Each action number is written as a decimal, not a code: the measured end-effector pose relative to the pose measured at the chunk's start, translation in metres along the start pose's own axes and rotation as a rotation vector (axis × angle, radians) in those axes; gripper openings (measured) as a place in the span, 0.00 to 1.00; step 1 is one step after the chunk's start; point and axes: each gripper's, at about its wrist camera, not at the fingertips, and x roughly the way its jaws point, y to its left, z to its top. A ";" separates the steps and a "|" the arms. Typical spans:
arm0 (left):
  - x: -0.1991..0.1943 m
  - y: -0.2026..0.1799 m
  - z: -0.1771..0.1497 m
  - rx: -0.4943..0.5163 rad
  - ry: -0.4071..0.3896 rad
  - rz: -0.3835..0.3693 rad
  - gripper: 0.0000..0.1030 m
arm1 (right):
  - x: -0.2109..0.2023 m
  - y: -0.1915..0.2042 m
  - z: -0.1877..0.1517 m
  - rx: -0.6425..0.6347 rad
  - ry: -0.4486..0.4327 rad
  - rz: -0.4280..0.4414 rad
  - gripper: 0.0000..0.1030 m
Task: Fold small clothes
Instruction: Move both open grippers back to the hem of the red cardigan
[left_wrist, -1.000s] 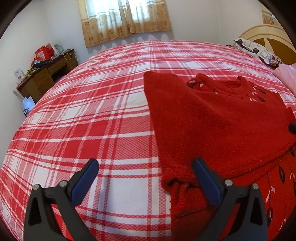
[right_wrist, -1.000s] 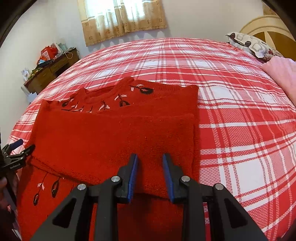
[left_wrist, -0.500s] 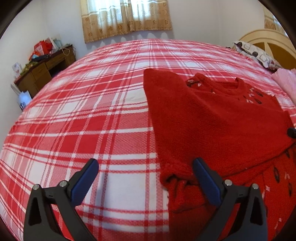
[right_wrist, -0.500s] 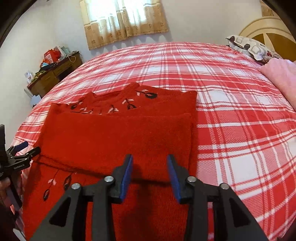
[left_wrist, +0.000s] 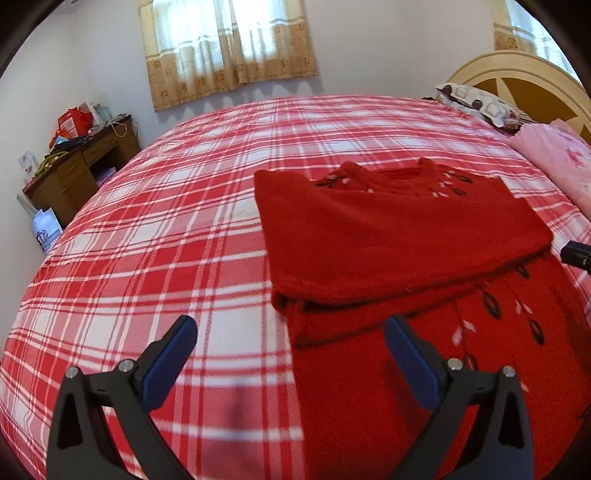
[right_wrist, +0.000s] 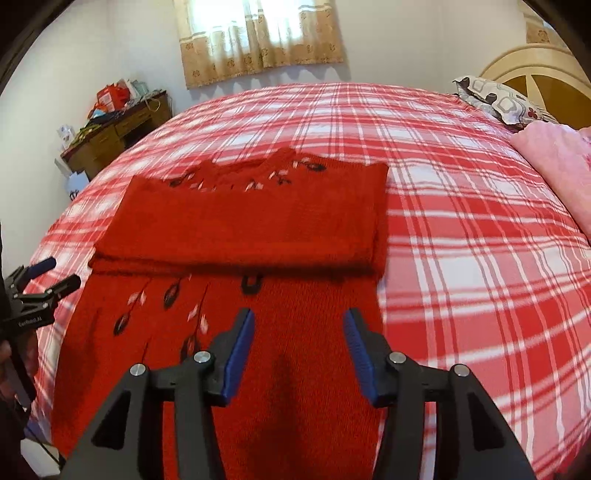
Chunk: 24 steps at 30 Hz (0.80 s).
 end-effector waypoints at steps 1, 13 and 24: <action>-0.001 0.000 -0.001 0.002 0.003 -0.004 1.00 | -0.001 0.001 -0.004 0.000 0.004 -0.002 0.50; -0.034 -0.005 -0.047 0.025 0.018 -0.054 1.00 | -0.020 0.008 -0.047 0.015 0.039 -0.034 0.51; -0.053 -0.008 -0.091 0.047 0.062 -0.097 1.00 | -0.040 0.007 -0.079 0.021 0.055 -0.074 0.51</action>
